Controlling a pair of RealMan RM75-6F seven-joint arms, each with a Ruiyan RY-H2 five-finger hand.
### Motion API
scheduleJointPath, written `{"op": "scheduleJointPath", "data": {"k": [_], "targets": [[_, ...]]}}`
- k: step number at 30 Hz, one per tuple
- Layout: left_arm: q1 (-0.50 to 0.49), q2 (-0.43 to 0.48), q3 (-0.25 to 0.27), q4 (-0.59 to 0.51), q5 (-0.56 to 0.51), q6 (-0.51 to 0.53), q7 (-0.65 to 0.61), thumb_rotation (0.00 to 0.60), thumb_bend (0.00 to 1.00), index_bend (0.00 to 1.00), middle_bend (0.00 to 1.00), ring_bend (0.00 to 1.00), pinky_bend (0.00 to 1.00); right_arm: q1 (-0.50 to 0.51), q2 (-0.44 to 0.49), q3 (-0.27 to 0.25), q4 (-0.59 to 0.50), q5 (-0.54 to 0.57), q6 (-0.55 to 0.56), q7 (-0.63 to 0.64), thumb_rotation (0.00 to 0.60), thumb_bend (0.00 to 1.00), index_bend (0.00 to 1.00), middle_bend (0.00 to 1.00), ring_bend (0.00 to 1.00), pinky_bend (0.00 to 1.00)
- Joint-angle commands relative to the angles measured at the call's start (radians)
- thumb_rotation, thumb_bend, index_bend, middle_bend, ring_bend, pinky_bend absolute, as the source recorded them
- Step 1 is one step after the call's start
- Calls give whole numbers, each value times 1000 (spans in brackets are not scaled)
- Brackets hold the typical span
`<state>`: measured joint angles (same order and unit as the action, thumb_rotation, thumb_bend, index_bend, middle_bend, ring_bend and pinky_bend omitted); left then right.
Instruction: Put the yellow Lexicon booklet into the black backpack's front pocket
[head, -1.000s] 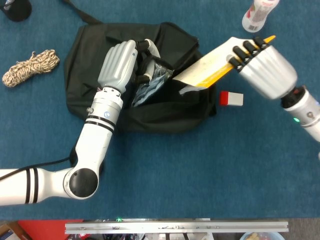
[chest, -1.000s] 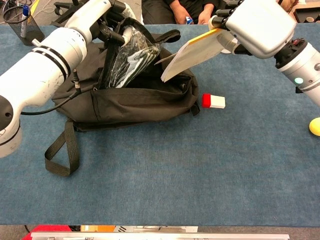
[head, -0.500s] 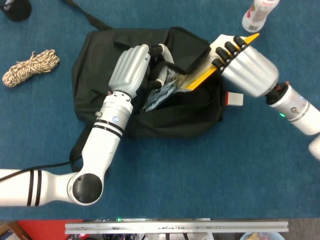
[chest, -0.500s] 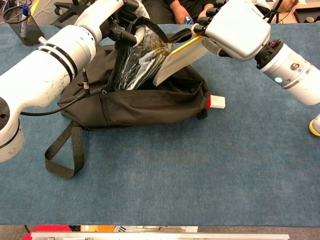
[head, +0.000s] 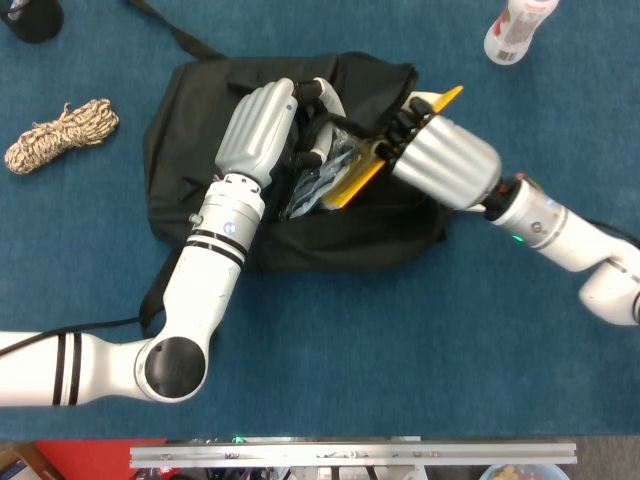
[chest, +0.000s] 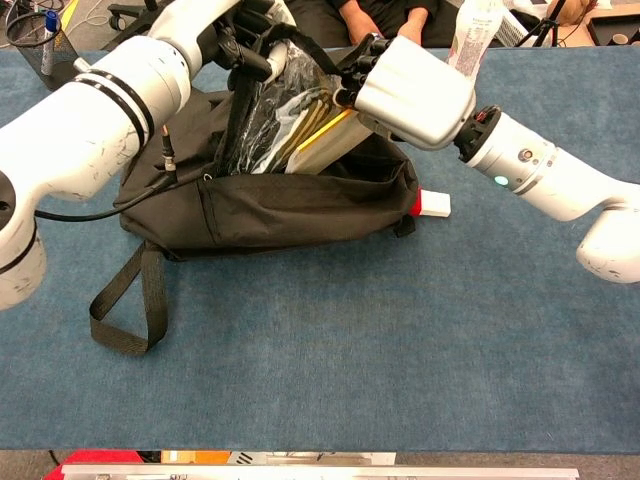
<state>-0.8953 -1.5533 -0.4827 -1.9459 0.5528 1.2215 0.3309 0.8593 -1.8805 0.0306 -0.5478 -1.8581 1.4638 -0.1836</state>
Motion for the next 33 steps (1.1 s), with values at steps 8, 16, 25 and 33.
{"op": "scheduleJointPath", "data": {"k": [8,16,25,33], "targets": [[-9,1,4,-8,-9,7,-3,600,535,535,654,645,786,34,-71,0,48,22,-4,0,600,395,827,752,583,561],[-7,15,1,-7,-16,3,-17,600,535,528,654,645,787,12,-107,-22,100,35,24,53,600,395,828,757,586,563],[-15,20,4,-2,-38,-7,-22,600,534,527,653,645,787,-7,-165,-33,194,53,73,147,600,409,828,758,587,563],[-20,24,4,-6,-47,-2,-22,600,535,526,653,645,786,-2,-220,-43,266,65,96,209,600,420,828,759,588,563]]}}
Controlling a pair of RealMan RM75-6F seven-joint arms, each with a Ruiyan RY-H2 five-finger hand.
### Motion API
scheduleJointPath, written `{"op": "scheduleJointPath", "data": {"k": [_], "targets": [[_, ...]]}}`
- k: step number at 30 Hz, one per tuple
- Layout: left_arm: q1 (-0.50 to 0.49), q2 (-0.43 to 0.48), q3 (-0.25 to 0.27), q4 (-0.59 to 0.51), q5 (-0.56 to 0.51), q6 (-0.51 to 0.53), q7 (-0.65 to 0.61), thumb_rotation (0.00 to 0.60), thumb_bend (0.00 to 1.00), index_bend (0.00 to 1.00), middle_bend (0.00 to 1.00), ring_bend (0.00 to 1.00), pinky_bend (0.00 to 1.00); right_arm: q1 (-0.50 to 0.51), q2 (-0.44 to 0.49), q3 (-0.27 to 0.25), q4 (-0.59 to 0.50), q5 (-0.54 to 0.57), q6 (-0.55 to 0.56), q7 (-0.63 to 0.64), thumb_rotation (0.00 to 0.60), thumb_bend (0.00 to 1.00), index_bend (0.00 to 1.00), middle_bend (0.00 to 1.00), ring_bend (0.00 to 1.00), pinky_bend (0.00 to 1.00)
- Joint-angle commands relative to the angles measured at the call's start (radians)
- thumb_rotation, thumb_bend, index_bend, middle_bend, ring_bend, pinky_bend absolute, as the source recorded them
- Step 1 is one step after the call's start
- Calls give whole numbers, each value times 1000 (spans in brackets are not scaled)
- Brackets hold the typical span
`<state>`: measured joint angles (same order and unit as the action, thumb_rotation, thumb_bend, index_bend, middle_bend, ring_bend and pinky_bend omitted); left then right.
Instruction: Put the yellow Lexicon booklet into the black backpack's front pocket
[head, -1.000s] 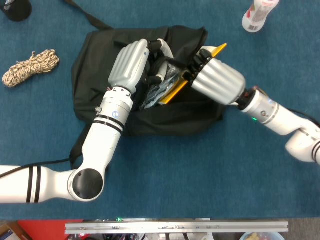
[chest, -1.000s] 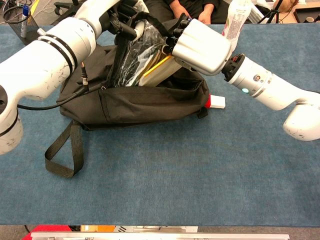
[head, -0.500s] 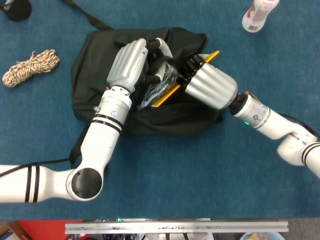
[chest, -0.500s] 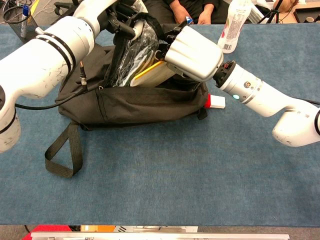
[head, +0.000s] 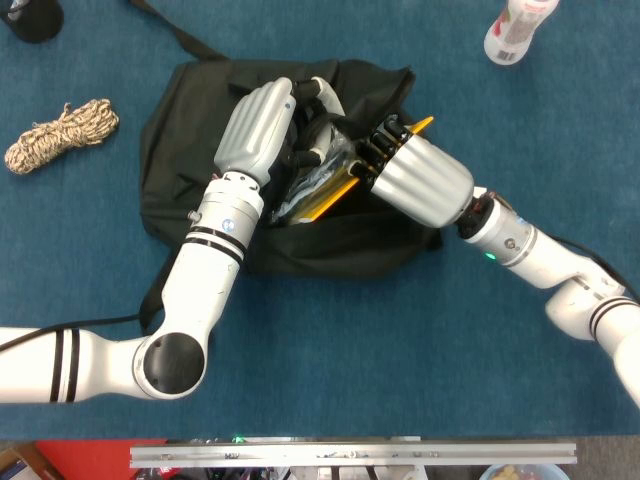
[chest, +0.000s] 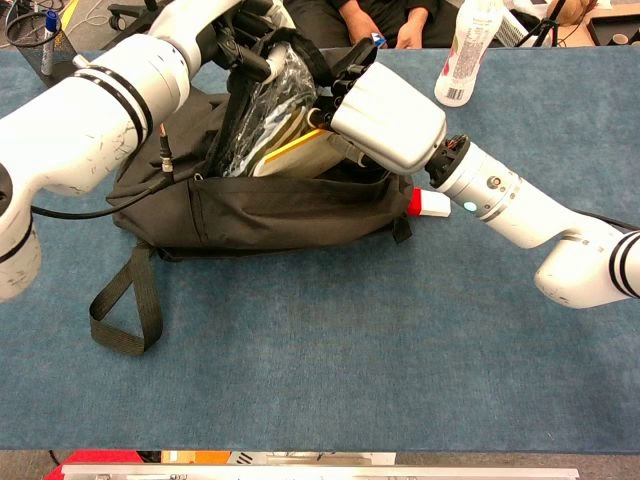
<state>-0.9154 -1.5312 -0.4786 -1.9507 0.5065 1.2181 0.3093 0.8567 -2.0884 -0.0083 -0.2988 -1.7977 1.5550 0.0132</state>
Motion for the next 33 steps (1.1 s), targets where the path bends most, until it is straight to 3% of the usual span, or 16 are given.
{"op": "scheduleJointPath", "data": {"k": [1,7,20,33], "targets": [[1,4,0,-3,-1,2,-1,600,535,526,653,645,786,1,-18,-3,26,9,6,24,600,420,828,759,588,563],[2,7,0,-3,-13,2,-9,600,534,526,653,644,786,-1,-42,11,57,41,20,79,600,427,828,759,588,563],[-4,11,5,-7,-19,1,-10,600,534,520,652,644,787,-36,-28,-29,83,50,-39,83,600,369,815,693,550,562],[-4,23,10,-16,-22,3,-10,600,534,519,651,643,786,-63,42,-31,-39,85,-133,35,600,288,507,552,443,528]]}}
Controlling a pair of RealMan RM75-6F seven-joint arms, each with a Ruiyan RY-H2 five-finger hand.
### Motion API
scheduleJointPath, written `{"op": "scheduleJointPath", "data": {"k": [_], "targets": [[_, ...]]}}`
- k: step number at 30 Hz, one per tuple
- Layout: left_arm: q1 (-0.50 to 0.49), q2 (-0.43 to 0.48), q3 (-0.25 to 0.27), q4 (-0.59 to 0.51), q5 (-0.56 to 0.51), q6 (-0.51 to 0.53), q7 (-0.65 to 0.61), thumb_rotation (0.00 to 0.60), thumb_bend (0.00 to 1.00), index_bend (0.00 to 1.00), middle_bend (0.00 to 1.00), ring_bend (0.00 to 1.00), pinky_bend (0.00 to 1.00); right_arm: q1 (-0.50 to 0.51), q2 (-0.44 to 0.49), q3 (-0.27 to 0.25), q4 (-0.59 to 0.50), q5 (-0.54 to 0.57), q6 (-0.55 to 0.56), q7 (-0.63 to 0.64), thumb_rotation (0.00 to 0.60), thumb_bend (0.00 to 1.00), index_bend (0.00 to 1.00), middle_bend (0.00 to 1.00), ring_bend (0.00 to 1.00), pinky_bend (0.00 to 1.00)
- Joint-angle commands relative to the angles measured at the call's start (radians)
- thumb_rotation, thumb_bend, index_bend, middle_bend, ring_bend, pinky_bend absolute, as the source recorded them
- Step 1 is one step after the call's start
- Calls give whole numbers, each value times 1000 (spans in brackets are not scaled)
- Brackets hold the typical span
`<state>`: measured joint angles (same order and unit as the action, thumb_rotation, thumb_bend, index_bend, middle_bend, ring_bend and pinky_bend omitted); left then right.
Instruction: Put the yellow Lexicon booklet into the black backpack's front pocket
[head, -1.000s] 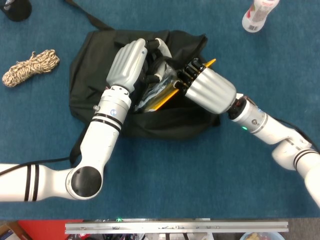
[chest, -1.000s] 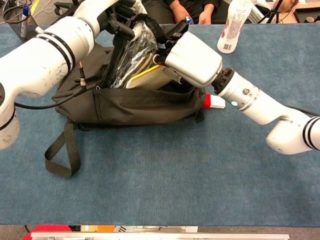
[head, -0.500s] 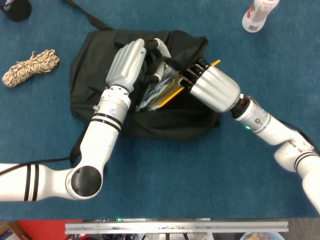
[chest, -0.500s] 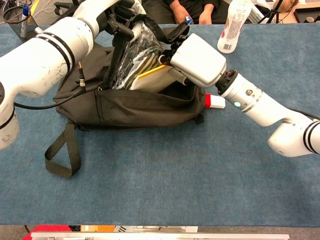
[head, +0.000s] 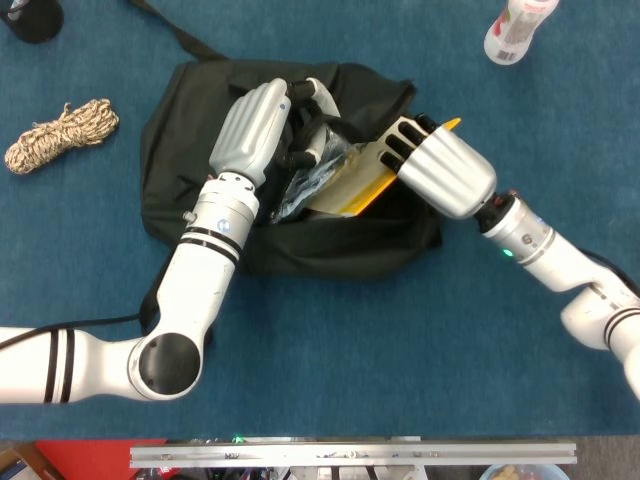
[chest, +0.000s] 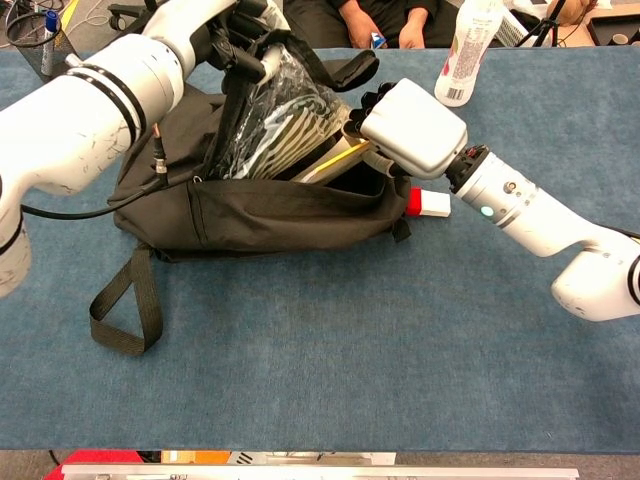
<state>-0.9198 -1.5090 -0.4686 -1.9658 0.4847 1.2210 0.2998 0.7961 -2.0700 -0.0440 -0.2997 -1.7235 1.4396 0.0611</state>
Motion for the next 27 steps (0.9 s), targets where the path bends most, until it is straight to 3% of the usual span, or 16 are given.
{"op": "scheduleJointPath", "data": {"k": [1,4,9,27], "targets": [[0,2,0,-2,-1,-1,-1,600,533,519,651,643,787,-1,36,6,-58,11,-19,-19,600,288,502,550,442,528],[-1,3,0,-5,-1,-1,-2,600,533,518,651,643,787,4,51,6,-88,7,-8,-36,600,296,527,597,475,532],[-4,3,1,-13,-1,4,0,600,533,515,650,642,786,11,31,9,-96,5,-6,-45,600,326,652,680,559,573],[-10,-4,9,-19,-1,20,7,600,533,503,647,638,787,53,-83,30,-2,18,-1,49,600,354,658,687,564,576]]}}
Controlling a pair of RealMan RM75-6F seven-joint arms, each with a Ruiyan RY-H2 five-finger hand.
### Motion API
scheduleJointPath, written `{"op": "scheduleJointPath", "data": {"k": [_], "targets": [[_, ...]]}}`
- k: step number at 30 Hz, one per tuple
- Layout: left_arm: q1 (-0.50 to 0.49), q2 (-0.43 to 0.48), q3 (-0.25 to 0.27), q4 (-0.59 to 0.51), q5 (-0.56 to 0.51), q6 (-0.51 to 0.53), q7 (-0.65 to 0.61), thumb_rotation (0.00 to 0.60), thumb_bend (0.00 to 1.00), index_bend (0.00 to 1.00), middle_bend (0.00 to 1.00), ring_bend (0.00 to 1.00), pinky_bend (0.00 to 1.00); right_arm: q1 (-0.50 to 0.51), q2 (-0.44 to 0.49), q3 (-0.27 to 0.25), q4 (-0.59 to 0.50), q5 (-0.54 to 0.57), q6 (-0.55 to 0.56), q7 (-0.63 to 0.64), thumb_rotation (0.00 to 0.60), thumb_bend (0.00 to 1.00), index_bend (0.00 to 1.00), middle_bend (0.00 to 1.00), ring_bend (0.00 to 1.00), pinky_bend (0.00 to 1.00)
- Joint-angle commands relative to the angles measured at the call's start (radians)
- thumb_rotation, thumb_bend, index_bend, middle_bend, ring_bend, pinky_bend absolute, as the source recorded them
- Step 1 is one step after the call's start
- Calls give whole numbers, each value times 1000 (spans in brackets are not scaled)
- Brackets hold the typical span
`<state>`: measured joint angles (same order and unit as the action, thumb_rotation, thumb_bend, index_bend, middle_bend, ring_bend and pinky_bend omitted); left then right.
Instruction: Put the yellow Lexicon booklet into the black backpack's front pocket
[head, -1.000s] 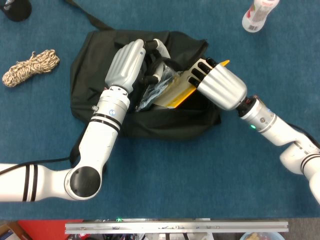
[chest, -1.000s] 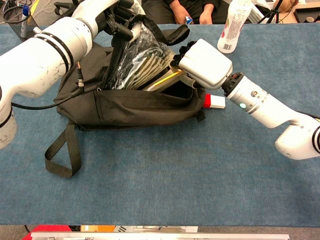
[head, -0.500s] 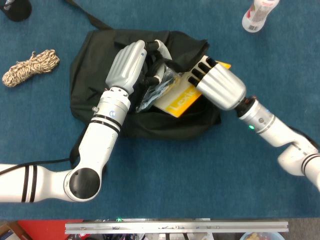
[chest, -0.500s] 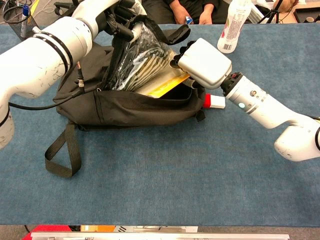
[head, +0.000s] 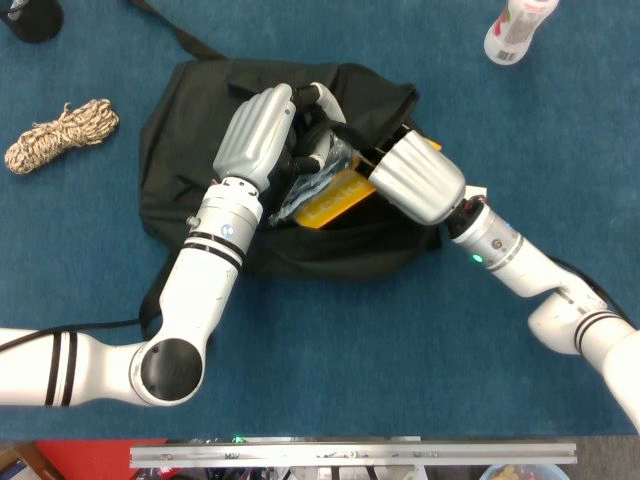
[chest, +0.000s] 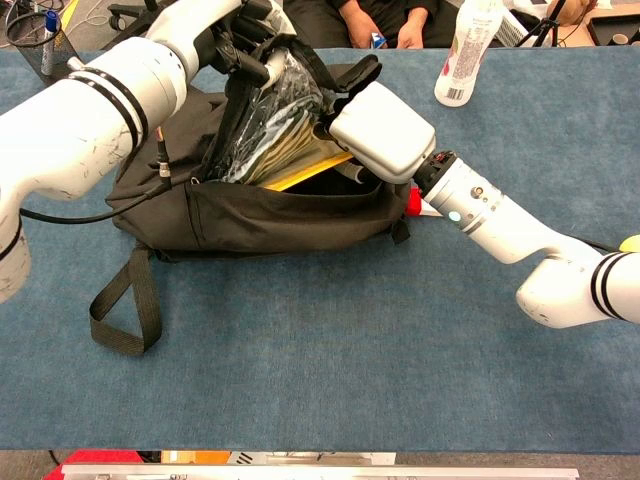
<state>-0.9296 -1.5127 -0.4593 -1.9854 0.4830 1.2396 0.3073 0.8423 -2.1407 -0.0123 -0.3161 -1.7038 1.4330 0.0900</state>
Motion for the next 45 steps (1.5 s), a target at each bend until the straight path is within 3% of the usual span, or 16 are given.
{"op": "scheduleJointPath", "data": {"k": [1,21,37,43,45], "targets": [[0,-1,-1,0,0,2,0,600,533,503,647,637,787,8,-14,-5,18,-4,7,31,600,356,658,687,564,576],[-2,2,-2,3,-14,-7,-3,600,533,493,642,630,787,10,-33,-42,109,-26,83,236,600,366,658,688,564,576],[-13,-6,-8,-7,-27,-2,0,600,533,490,640,628,786,18,-25,-44,116,-3,-22,201,600,283,657,633,524,563],[-13,-3,-10,-12,-28,2,1,600,533,489,638,628,787,25,-27,-35,98,11,-51,173,600,181,580,558,457,497],[-12,-1,-10,-14,-29,3,0,600,533,487,635,628,787,25,-22,-30,87,16,-59,168,600,157,489,497,399,450]]}}
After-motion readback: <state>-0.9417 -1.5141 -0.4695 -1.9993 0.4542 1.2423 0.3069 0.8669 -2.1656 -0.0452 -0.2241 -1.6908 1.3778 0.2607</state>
